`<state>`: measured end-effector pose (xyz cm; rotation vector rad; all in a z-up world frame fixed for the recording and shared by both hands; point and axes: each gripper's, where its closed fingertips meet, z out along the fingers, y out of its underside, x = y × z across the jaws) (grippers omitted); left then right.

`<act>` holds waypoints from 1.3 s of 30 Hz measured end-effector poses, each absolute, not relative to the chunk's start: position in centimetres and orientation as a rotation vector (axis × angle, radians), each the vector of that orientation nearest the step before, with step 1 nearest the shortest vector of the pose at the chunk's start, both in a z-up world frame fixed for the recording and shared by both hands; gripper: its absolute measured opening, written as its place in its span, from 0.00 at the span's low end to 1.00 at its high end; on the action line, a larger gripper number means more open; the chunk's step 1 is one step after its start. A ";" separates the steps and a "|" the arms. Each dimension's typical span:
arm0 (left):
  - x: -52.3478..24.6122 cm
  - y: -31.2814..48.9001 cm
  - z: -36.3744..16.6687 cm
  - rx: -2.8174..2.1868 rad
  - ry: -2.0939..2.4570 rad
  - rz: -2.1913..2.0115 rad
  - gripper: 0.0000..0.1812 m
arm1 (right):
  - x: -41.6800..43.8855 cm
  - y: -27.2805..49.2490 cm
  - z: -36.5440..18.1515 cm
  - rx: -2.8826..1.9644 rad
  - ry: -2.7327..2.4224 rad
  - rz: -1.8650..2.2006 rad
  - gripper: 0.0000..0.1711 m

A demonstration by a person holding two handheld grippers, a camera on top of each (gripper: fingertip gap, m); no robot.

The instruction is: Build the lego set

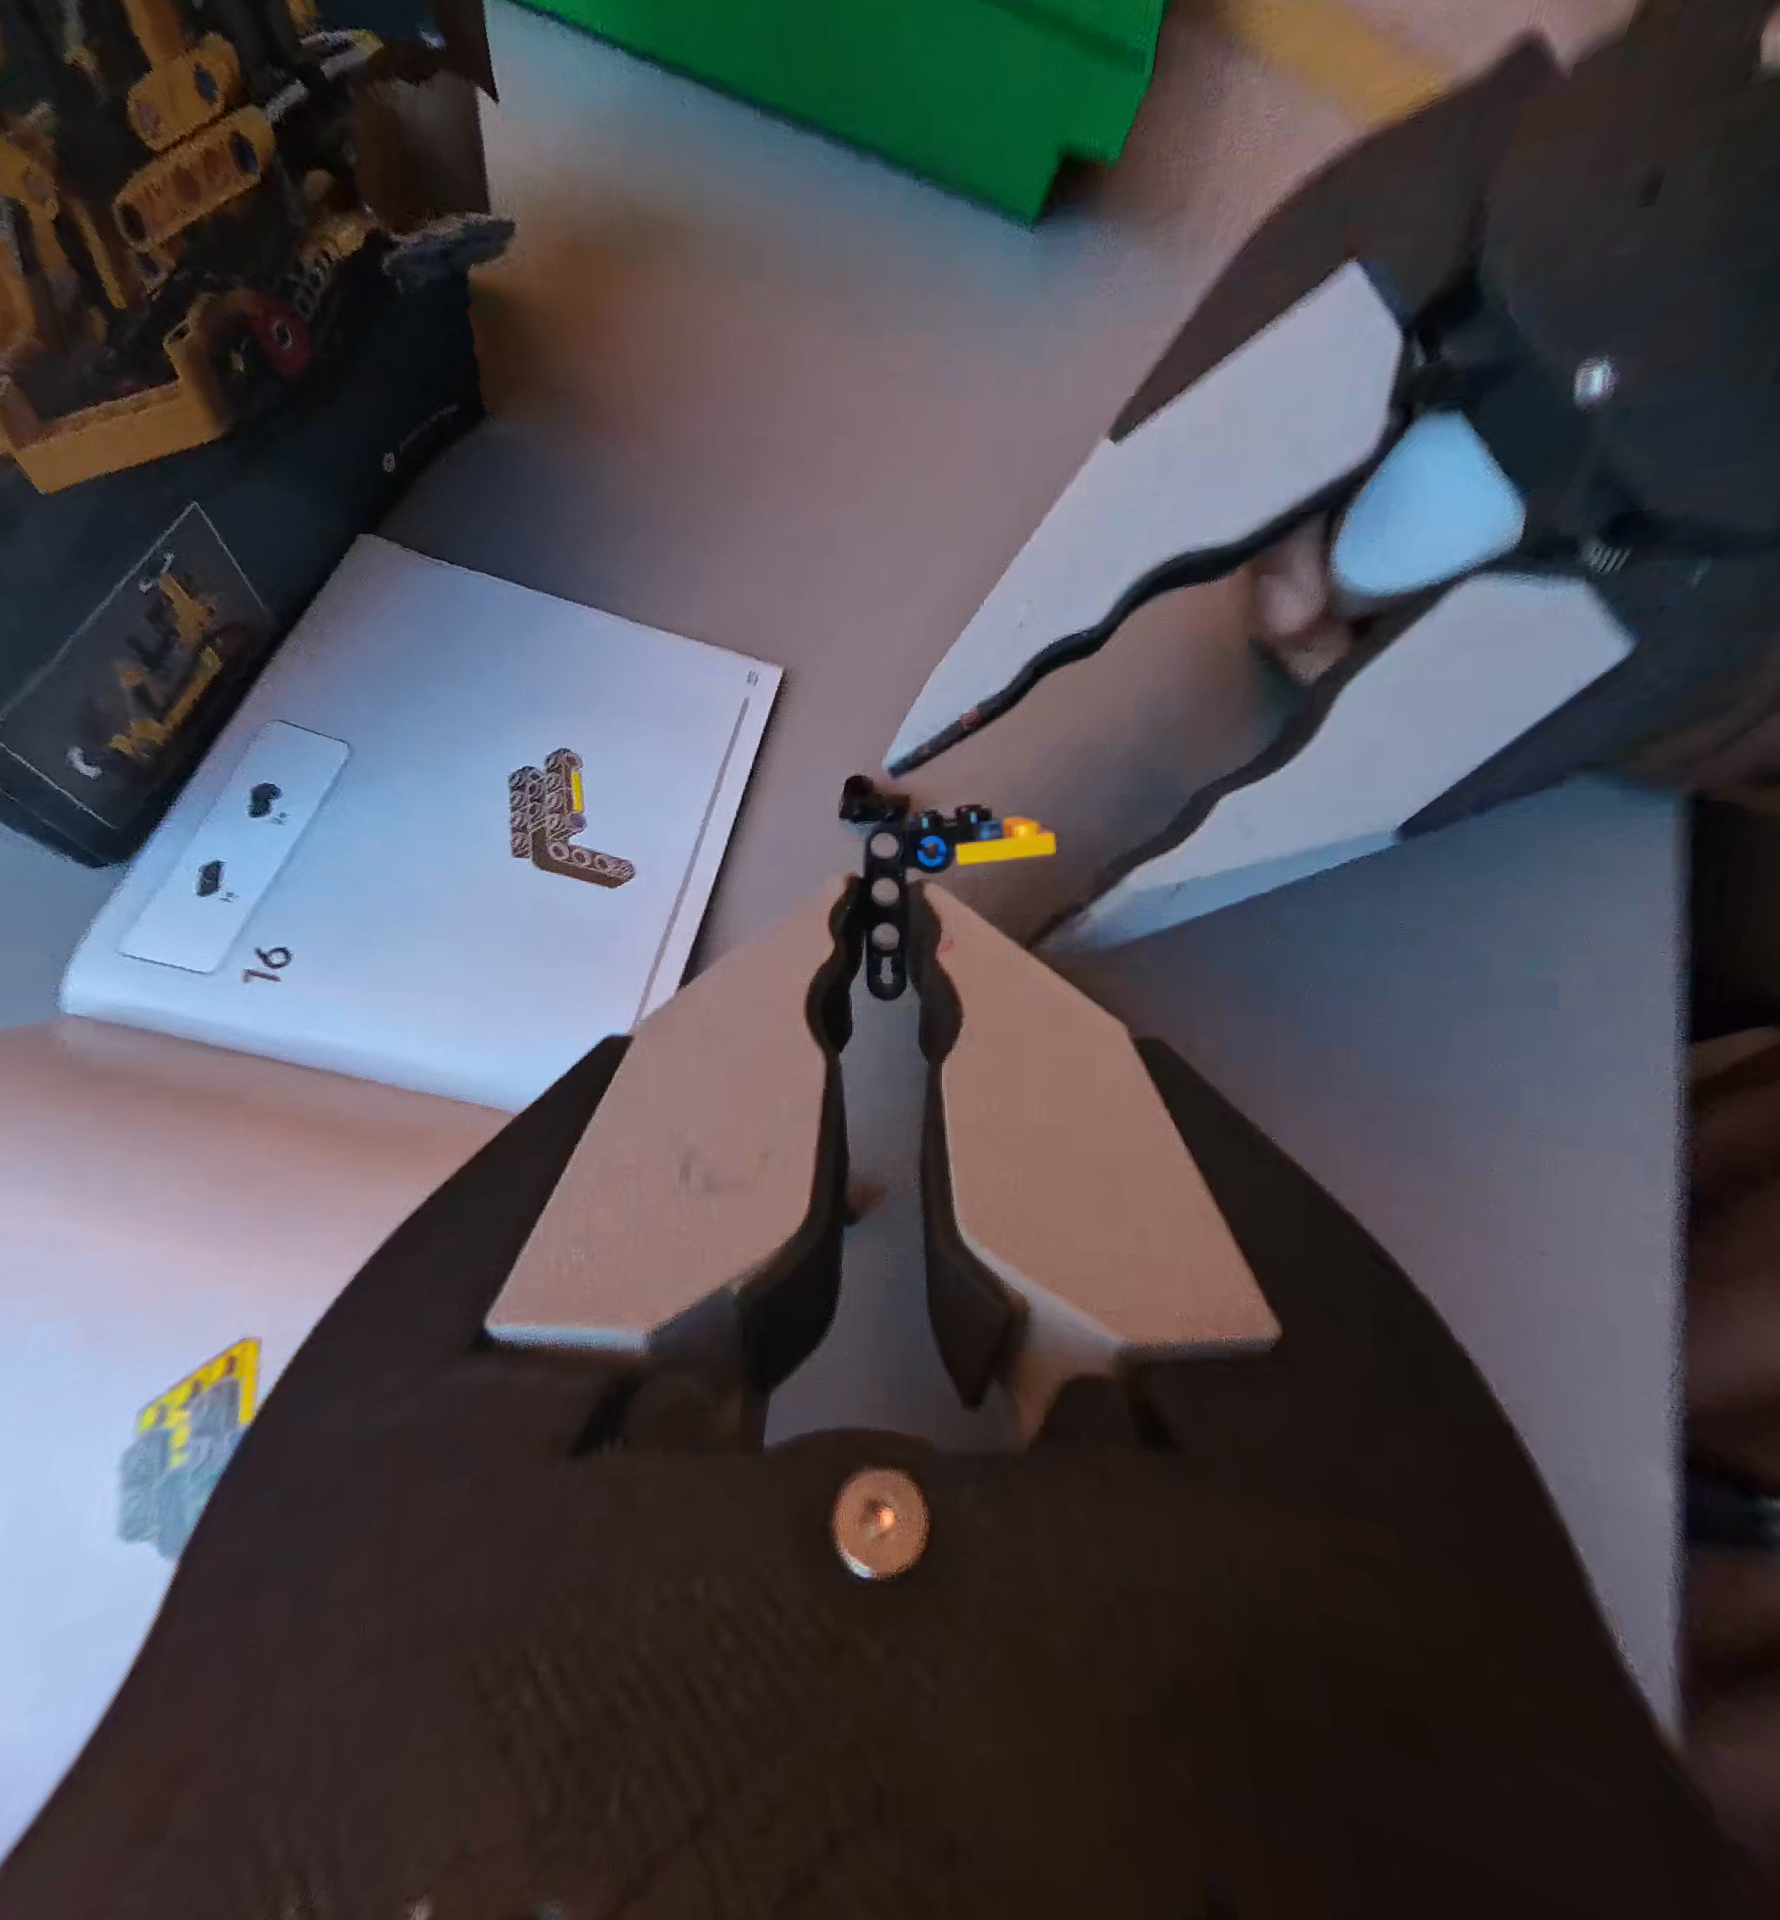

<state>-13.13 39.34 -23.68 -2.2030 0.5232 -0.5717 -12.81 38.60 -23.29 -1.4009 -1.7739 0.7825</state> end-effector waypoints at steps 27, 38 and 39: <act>-12.1 39.1 -21.3 -2.040 0.540 -0.609 0.08 | -12.8 39.2 -20.8 -1.181 -1.677 0.570 0.03; -15.5 40.2 -21.7 -2.068 0.470 -0.505 0.02 | -12.5 39.8 -21.7 -1.430 -1.645 1.045 0.13; -16.0 40.3 -21.7 -2.063 0.487 -0.462 0.02 | -12.3 39.6 -21.9 -1.424 -1.669 1.039 0.13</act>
